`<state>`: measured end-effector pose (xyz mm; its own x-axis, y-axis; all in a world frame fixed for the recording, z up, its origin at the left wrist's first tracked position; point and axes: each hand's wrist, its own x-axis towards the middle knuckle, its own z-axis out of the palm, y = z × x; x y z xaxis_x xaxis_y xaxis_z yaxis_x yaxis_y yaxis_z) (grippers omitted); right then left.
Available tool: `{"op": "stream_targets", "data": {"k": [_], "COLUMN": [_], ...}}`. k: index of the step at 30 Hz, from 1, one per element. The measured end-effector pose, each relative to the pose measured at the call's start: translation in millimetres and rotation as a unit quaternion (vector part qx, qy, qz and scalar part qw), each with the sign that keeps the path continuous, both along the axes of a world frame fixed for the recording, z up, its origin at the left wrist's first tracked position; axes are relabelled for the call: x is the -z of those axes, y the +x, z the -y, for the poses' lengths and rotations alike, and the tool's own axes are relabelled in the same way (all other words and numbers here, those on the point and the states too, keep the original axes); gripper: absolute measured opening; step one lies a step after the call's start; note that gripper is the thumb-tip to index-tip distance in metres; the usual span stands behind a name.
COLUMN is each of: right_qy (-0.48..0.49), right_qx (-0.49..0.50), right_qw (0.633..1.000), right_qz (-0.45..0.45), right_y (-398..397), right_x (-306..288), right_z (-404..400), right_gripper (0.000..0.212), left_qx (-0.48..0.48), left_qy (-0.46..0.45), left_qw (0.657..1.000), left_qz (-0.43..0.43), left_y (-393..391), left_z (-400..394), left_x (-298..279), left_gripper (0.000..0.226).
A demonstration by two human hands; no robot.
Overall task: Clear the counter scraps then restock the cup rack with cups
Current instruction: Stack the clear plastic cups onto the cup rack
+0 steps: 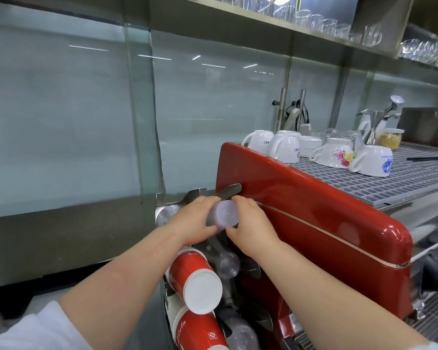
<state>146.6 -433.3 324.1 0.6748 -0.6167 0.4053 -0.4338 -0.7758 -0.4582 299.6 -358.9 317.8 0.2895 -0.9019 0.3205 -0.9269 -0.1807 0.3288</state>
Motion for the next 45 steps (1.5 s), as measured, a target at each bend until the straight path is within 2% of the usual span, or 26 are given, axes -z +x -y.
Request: {"op": "stream_targets", "data": {"k": [6,15,23,27,30,35,40,45], "right_qy": [-0.01,-0.013,-0.029,-0.021,-0.045,-0.063,-0.065,-0.054], "right_qx": [0.017,0.022,0.021,0.022,0.011,0.001,-0.012,-0.052], "right_qw": [0.999,0.996,0.981,0.976,0.957,0.938,0.928,0.936], "right_qz": [-0.04,-0.087,-0.191,-0.214,-0.286,-0.342,-0.368,-0.343], "right_y": [10,12,4,-2,-9,-23,-44,-69], "right_x": [6,2,-13,-28,-43,-67,-95,-111], "right_z": [11,12,3,-7,-15,-24,-36,-54], "right_gripper": [0.04,0.039,0.045,0.044,0.042,0.037,0.02,0.032], "left_qx": [-0.015,-0.036,-0.039,-0.045,-0.048,-0.067,-0.083,-0.097], "left_qy": [0.031,0.081,0.133,0.157,0.186,0.233,0.28,0.322], "left_qw": [0.999,0.995,0.988,0.982,0.973,0.957,0.942,0.932], "left_qz": [0.017,0.035,0.067,0.098,0.126,0.161,0.163,0.136], "left_y": [1,-9,-20,-27,-34,-42,-50,-63], "left_z": [7,7,-1,-7,-14,-34,-68,-114], "left_x": [0,-12,-25,-33,-42,-66,-94,-111], "left_gripper": [0.064,0.055,0.044,0.037,0.033,0.053,0.052,0.048]}}
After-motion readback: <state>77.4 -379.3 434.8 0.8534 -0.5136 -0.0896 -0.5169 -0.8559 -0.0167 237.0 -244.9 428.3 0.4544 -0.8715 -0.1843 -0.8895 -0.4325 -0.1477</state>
